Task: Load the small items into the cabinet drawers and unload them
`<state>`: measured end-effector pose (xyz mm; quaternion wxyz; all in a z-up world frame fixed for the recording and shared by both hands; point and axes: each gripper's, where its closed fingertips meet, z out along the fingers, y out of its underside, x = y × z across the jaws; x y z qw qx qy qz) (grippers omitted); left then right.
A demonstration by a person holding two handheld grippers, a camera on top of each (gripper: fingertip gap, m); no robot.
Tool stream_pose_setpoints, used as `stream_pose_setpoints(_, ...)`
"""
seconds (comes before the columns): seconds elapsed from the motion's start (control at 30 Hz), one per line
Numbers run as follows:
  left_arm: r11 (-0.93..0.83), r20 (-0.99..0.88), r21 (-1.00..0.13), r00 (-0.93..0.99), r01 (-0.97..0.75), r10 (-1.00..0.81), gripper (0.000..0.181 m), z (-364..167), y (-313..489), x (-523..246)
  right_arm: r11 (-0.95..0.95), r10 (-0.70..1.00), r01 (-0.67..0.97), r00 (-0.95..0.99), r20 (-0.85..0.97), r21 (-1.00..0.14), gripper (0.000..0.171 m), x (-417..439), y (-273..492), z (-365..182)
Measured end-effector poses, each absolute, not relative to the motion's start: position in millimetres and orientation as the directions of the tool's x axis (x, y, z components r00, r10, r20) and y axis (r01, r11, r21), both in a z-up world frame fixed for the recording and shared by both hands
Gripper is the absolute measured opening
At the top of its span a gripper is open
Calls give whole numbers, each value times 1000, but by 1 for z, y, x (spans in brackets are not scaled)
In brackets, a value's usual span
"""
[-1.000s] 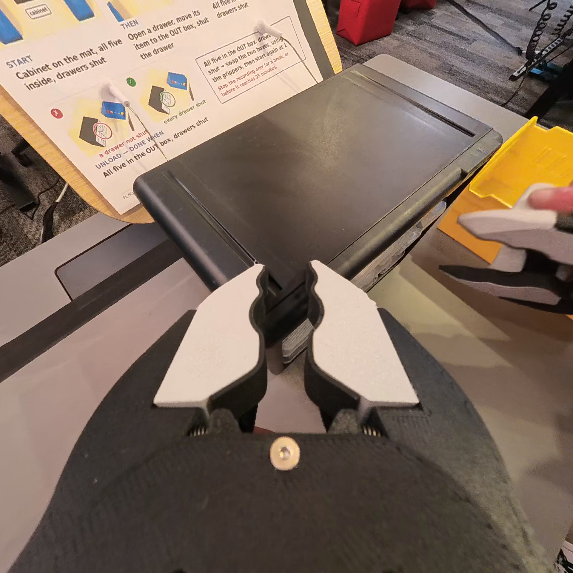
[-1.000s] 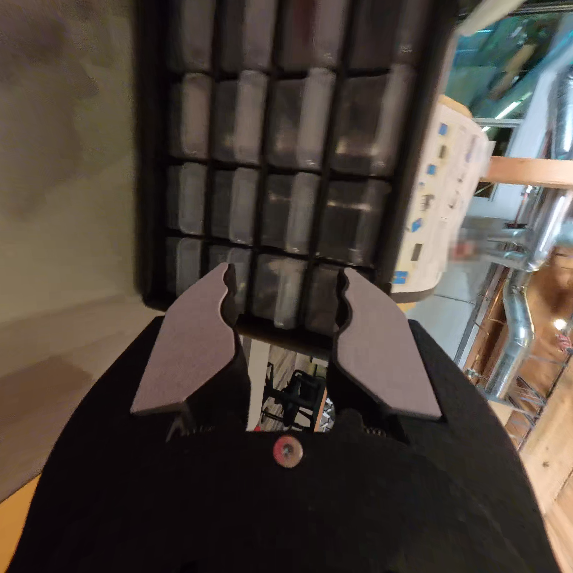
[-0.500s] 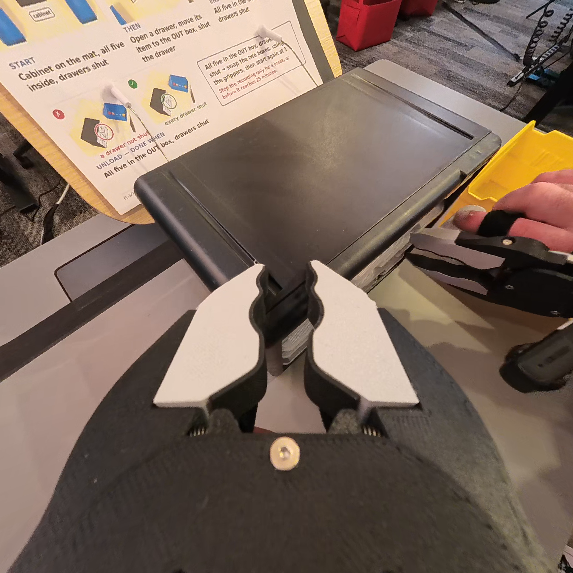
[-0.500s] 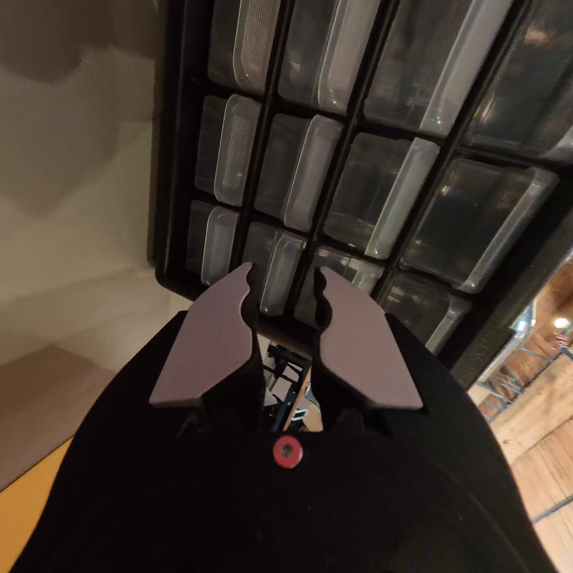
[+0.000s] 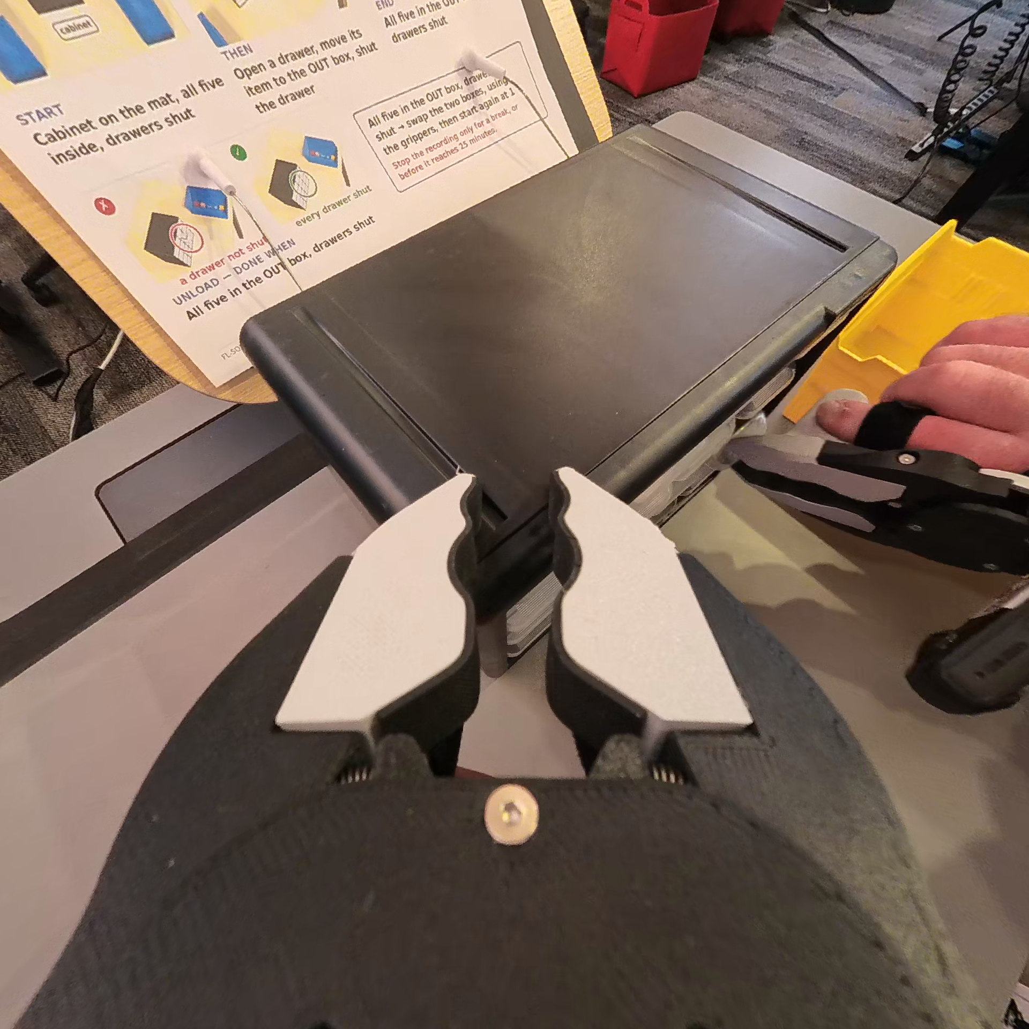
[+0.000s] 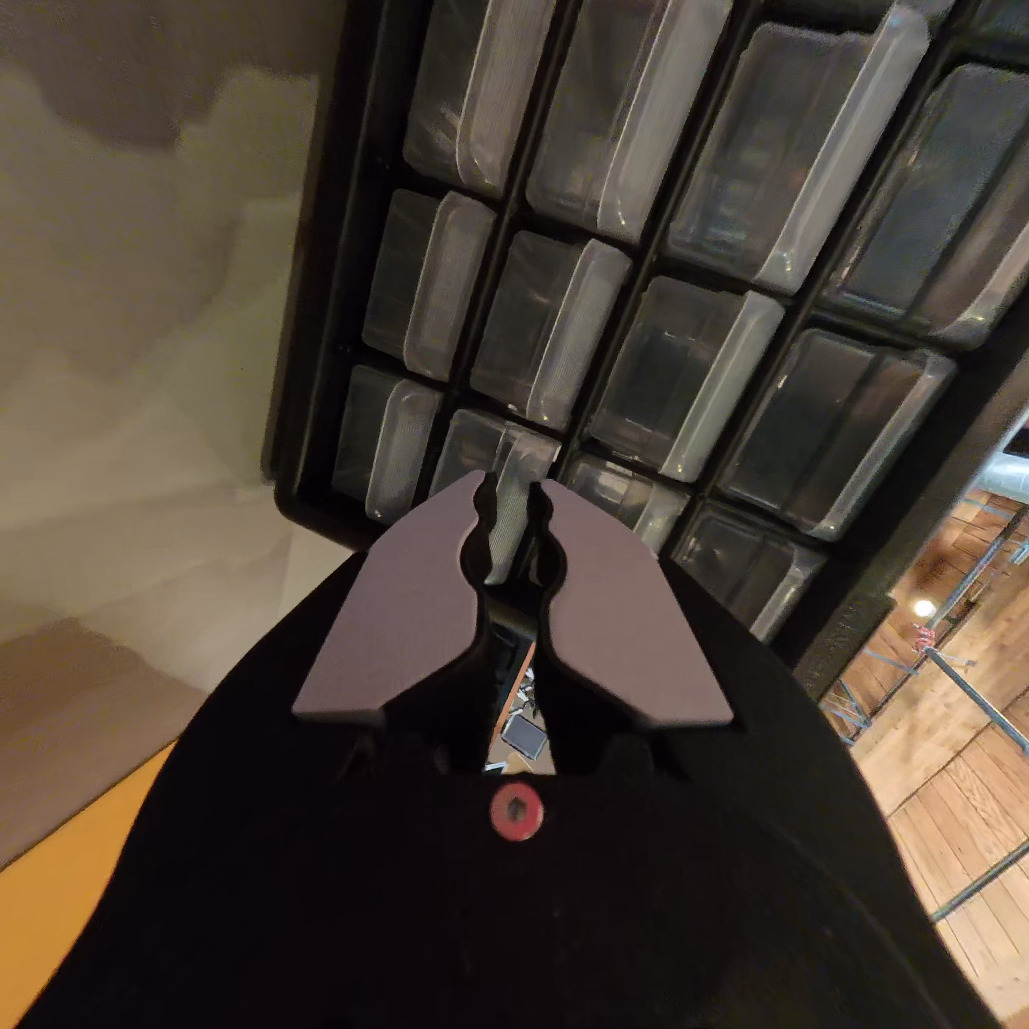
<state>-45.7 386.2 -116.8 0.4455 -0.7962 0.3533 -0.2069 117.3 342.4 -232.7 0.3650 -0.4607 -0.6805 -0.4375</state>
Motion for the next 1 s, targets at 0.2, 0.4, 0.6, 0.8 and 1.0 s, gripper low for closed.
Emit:
stream_pose_setpoints(0.2,-352,16,-859,666,-373,-745,23,-117,386,-46,207,347,952,-287,893,226,8,115,322,-232)
stream_pose_setpoints(0.4,-351,16,-859,667,-372,-745,23,-117,386,-45,266,395,939,-312,864,218,7,107,286,-233)
stream_pose_setpoints(0.6,-349,20,-864,669,-363,-743,23,-117,386,-45,318,447,931,-316,837,182,1,99,250,-235)
stream_pose_setpoints(0.8,-351,19,-862,668,-366,-743,23,-117,386,-45,328,473,936,-280,835,128,7,97,236,-233)
stream_pose_setpoints(1.0,-351,22,-864,670,-360,-742,24,-117,386,-45,170,661,974,2,750,-153,30,116,258,-212)
